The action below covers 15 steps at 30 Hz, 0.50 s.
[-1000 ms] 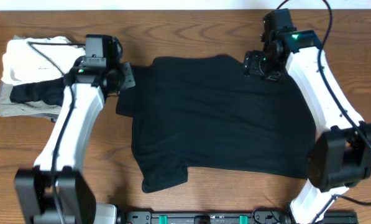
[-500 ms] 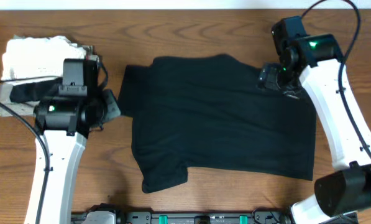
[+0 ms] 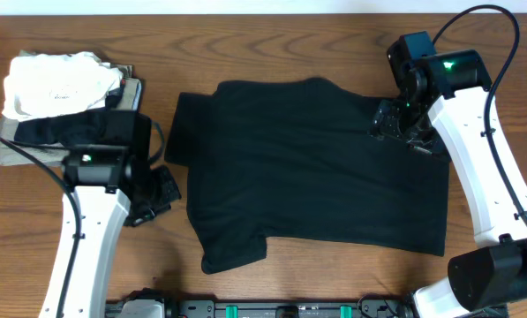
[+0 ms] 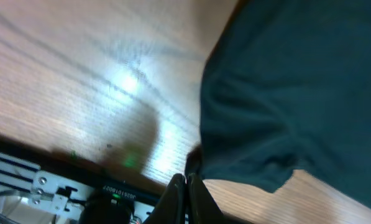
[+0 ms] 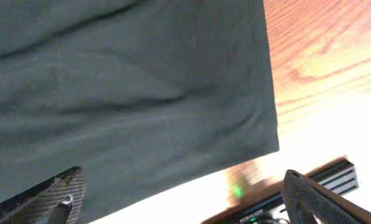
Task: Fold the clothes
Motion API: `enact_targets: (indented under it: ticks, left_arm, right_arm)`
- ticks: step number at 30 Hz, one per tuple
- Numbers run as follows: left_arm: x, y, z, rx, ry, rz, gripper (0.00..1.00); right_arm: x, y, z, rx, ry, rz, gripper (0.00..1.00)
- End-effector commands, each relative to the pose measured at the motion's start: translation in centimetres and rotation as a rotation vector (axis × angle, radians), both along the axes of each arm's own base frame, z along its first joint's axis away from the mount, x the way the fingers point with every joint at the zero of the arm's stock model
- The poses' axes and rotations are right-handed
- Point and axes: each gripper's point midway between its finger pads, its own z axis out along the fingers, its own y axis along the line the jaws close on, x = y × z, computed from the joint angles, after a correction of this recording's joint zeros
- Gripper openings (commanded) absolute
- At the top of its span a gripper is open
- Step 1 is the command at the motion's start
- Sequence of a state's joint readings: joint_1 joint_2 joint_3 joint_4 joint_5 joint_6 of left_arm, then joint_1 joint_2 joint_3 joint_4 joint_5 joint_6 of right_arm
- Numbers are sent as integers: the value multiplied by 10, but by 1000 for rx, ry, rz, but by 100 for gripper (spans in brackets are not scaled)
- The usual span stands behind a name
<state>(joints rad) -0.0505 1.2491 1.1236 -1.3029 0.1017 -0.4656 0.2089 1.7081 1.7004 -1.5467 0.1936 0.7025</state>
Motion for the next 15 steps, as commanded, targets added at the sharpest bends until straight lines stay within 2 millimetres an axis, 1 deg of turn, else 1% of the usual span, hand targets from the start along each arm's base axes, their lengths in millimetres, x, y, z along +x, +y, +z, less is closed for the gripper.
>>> enact_targets:
  ticks: [1, 4, 8, 9, 10, 11, 12, 15]
  left_arm:
    - [-16, 0, -17, -4, 20, 27, 6]
    - [-25, 0, -25, -6, -4, 26, 6]
    - [-37, -5, -27, -43, -60, 23, 7]
    - [-41, -8, -27, -64, -74, 20, 15]
    - [-43, -11, -27, -84, -86, 14, 25]
    - [-47, -15, -28, -103, -96, 11, 30]
    - [-50, -17, -30, -121, -104, 9, 31]
    - [-59, -28, -41, -184, -95, 3, 37]
  right_arm:
    - [-4, -4, 4, -29, -14, -19, 99]
    - [-9, -14, 4, -80, -5, -50, 99]
    - [-14, -23, 4, -98, -8, -76, 99]
    - [-15, -25, 4, -97, -12, -83, 99]
    - [-16, -28, 5, -95, -18, -94, 99]
    - [-16, -30, 4, -90, -26, -104, 99]
    - [-16, -33, 4, -84, -35, -116, 99]
    - [-17, -40, 1, -62, -48, -140, 99]
